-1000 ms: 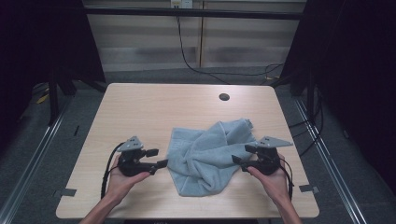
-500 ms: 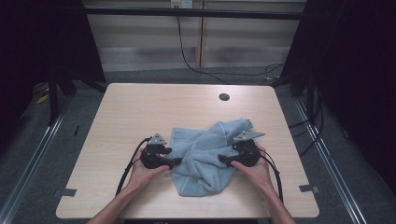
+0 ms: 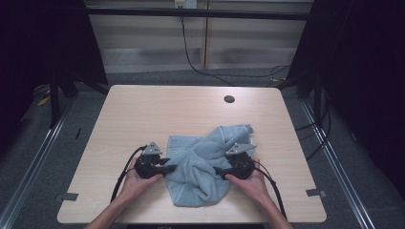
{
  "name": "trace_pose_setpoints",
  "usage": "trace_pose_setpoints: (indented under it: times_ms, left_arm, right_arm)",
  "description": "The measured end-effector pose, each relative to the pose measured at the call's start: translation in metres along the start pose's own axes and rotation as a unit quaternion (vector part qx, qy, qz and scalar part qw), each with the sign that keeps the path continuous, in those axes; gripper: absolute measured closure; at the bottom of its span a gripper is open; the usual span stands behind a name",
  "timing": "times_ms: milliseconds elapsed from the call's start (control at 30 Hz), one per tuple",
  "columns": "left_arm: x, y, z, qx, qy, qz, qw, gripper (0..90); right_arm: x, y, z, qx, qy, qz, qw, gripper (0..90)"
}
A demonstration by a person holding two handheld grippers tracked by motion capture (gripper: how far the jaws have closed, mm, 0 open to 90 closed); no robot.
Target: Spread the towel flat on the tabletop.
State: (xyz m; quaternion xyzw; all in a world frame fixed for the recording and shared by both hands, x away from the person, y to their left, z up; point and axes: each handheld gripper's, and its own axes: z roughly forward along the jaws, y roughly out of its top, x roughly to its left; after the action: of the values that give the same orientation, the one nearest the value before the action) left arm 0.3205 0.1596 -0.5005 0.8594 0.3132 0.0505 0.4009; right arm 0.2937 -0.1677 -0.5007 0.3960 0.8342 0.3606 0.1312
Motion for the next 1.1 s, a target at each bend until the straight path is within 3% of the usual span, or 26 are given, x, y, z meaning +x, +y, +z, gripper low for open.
trace_pose_setpoints:
  times_ms: [33, 167, 300, 433, 500, 533, 567, 600, 633, 667, 700, 733, 800, 867, 933, 967, 1000, 1100]
  left_arm:
    - [0.0, -0.003, -0.003, -0.001, -0.001, -0.002, 1.0, 60.5]
    - [0.002, -0.012, -0.015, 0.003, -0.003, -0.004, 1.0, 59.3]
    - [0.0, -0.03, -0.037, 0.013, 0.004, -0.014, 0.9998, 57.1]
    - [-0.002, -0.038, -0.049, 0.018, 0.012, -0.017, 0.9996, 49.5]
    - [-0.003, -0.039, -0.054, 0.017, 0.011, -0.028, 0.9994, 47.9]
    - [-0.003, -0.038, -0.056, 0.006, 0.001, -0.031, 0.9995, 43.6]
    - [-0.003, -0.035, -0.057, 0.002, -0.007, -0.031, 0.9995, 43.6]
    - [-0.005, -0.03, -0.059, -0.004, -0.007, -0.029, 0.9996, 42.4]
    - [-0.006, -0.026, -0.06, -0.012, -0.008, -0.027, 0.9995, 40.6]
    - [-0.006, -0.021, -0.062, -0.025, -0.01, -0.025, 0.9993, 40.6]
    - [-0.005, -0.009, -0.063, -0.044, -0.008, -0.025, 0.9987, 39.9]
    - [-0.005, -0.009, -0.063, -0.044, -0.008, -0.025, 0.9987, 39.7]
    - [-0.003, 0.01, -0.059, -0.062, -0.006, -0.018, 0.9979, 39.7]
    - [-0.002, 0.017, -0.055, -0.065, -0.011, -0.019, 0.9976, 39.7]
    - [0.0, 0.036, -0.036, -0.078, -0.026, -0.024, 0.9963, 39.7]
    - [0.001, 0.042, -0.027, -0.073, -0.028, -0.022, 0.9967, 39.5]
    - [0.001, 0.042, -0.027, -0.073, -0.028, -0.022, 0.9967, 37.9]
    - [0.003, 0.05, 0.0, -0.066, -0.042, -0.03, 0.9965, 29.1]
  right_arm:
    - [0.009, -0.001, 0.001, -0.002, 0.006, 0.0, 1.0, 31.8]
    - [0.017, -0.001, 0.001, -0.005, 0.022, -0.003, 0.9997, 31.7]
    - [0.036, -0.002, 0.004, -0.016, 0.048, -0.012, 0.9986, 31.8]
    - [0.052, 0.002, 0.007, -0.01, 0.081, -0.016, 0.9965, 31.8]
    - [0.054, 0.004, 0.006, -0.005, 0.09, -0.02, 0.9957, 32.0]
    - [0.057, 0.008, 0.0, -0.003, 0.09, -0.039, 0.9951, 38.1]
    - [0.057, 0.008, 0.0, -0.003, 0.09, -0.039, 0.9951, 38.1]
    - [0.055, 0.01, -0.004, -0.008, 0.09, -0.04, 0.9951, 39.4]
    - [0.047, 0.015, -0.017, -0.031, 0.102, -0.02, 0.9941, 40.8]
    - [0.047, 0.015, -0.017, -0.031, 0.102, -0.02, 0.9941, 40.8]
    - [0.034, 0.02, -0.032, -0.062, 0.084, -0.011, 0.9945, 42.4]
    - [0.034, 0.02, -0.032, -0.062, 0.084, -0.011, 0.9945, 42.4]
    - [0.017, 0.025, -0.045, -0.09, 0.063, 0.007, 0.9939, 44.9]
    - [0.011, 0.028, -0.048, -0.097, 0.052, 0.011, 0.9938, 46.1]
    - [-0.002, 0.034, -0.041, -0.099, 0.033, 0.014, 0.9944, 46.1]
    - [-0.004, 0.036, -0.036, -0.093, 0.029, 0.013, 0.9951, 44.9]
    - [-0.004, 0.036, -0.036, -0.093, 0.029, 0.013, 0.9951, 44.9]
    - [-0.009, 0.034, -0.009, -0.065, 0.034, 0.011, 0.9973, 35.1]
